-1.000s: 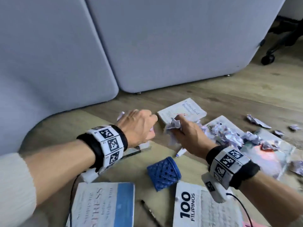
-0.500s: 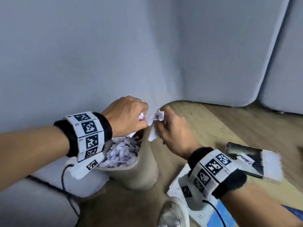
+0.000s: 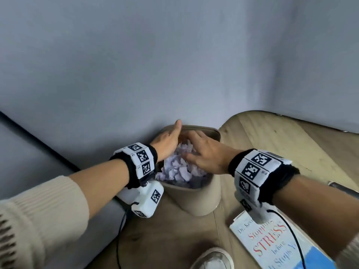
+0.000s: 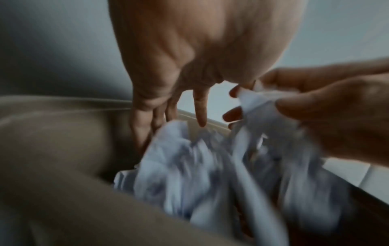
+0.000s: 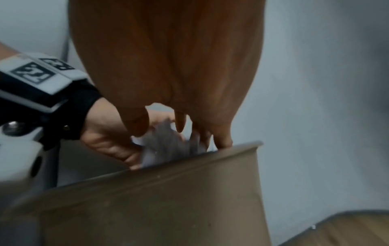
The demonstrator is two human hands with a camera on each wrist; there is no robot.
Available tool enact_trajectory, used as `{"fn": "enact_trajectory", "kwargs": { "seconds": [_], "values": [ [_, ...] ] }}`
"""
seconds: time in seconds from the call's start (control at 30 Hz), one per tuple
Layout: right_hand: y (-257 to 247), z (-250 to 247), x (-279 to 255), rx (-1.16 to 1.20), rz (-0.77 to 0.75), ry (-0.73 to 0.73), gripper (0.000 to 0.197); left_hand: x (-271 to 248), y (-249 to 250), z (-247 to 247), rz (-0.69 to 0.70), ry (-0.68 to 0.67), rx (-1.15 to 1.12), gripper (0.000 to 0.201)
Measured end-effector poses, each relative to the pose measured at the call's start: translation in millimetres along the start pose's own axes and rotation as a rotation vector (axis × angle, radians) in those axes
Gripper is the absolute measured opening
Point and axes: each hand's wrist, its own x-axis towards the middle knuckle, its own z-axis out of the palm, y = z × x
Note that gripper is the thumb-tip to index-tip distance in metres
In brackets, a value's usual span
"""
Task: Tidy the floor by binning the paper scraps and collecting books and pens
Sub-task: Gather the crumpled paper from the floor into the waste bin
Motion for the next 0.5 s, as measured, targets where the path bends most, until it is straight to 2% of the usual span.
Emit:
{"fn": "enact_trajectory", "kwargs": {
  "seconds": [0.07,0.13,0.23,0.33,0.4,0.5],
  "values": [
    [2.8,6.3,6.4,0.057,0.022,-0.022,0.051,6.3,-10.2,-3.8,-0.074,0.001,0.065,0.067],
    [5.8,7.6,5.8,0.046,-0.005,0.126,0.036,12.5,-15.6,-6.6,-0.04,0.041,0.186,0.067],
    [13.0,-4.9,-7.8,0.032,0.005,0.368,0.021,21.1,-2.0,-5.8,0.084,0.108,0.219,0.06],
    [32.2,-28.1,-37.9,0.004,0.076,0.504,0.018,27.5,35.3,9.1,0.233,0.083,0.182,0.049],
    [51.9,-46.4,-73.5,-0.065,0.165,0.574,0.016,28.8,72.4,30.7,0.357,0.034,0.168,0.04],
    [83.5,-66.8,-142.0,-0.165,0.387,0.6,0.015,19.6,130.7,72.0,0.538,-0.071,0.192,0.028]
  ]
}}
